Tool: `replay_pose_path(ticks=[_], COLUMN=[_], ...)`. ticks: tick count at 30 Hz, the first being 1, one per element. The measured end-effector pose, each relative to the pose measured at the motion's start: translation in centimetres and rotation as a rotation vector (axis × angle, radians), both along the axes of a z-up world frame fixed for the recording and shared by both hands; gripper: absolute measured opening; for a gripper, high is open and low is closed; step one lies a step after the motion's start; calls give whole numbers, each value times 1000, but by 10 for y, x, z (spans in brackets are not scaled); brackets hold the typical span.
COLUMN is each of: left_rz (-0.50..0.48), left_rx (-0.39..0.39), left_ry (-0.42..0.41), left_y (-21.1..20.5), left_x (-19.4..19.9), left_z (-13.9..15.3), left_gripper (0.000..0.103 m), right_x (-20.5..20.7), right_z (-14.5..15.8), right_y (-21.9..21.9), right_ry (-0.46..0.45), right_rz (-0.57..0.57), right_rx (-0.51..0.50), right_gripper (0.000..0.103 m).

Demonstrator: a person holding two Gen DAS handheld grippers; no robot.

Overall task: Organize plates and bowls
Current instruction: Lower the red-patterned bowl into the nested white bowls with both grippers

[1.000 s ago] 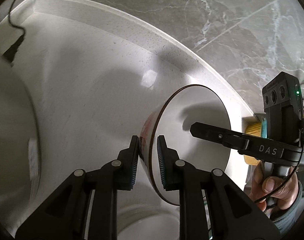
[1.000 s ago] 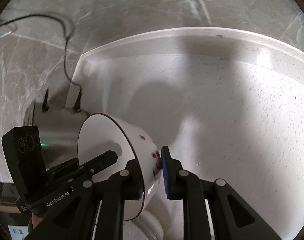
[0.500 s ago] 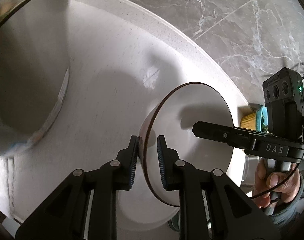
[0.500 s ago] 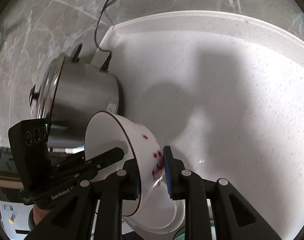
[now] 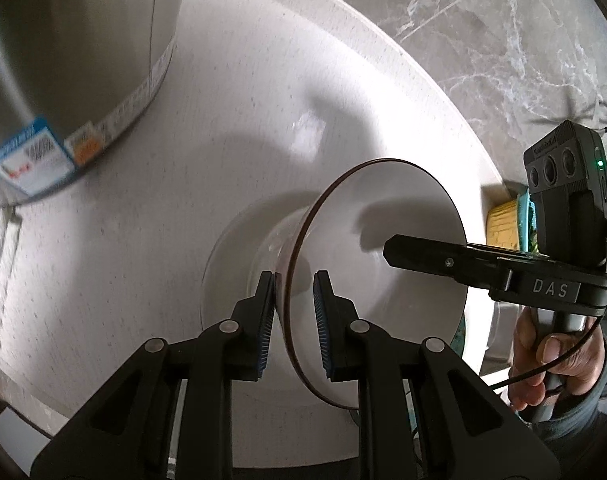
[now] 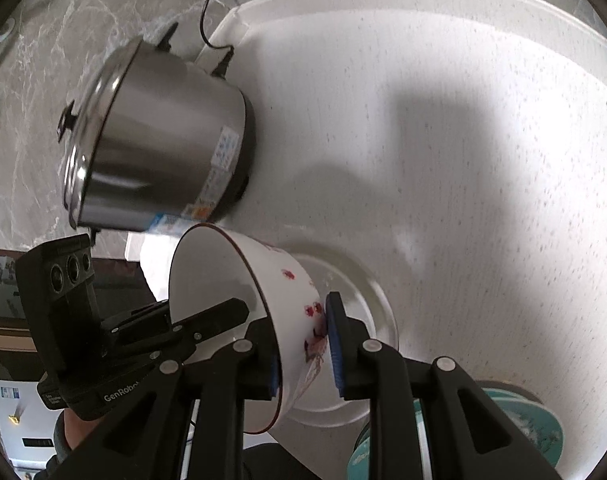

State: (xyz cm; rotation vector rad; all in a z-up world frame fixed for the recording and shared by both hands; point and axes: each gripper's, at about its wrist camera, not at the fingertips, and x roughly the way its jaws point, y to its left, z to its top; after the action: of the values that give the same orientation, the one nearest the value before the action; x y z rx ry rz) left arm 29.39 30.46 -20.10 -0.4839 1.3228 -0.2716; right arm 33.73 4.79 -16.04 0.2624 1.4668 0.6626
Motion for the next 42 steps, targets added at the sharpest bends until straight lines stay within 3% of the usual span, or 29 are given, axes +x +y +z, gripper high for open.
replay_pose_path(ticks=[15,30,33,42], left_rz=[-18,-39,-34,12], left_rx=[37,154,146,134], left_ry=[31,-85,-107,-165], left_y=[-31,-53,-55,-48], left_x=[-5,-10,-12,-19], left_z=[-19,-12,-11,-9], left_gripper=[17,21,26,27], right_x=[-23,-28,-27,-24], right_z=[-17,-27,-28,-26], right_y=[8,16,16,26], right_ry=[-21,-76,-75,-108], right_rz=[25,64,65,110], right_rx=[-73,-137,-138,-185], right_gripper=[22,19,18,17])
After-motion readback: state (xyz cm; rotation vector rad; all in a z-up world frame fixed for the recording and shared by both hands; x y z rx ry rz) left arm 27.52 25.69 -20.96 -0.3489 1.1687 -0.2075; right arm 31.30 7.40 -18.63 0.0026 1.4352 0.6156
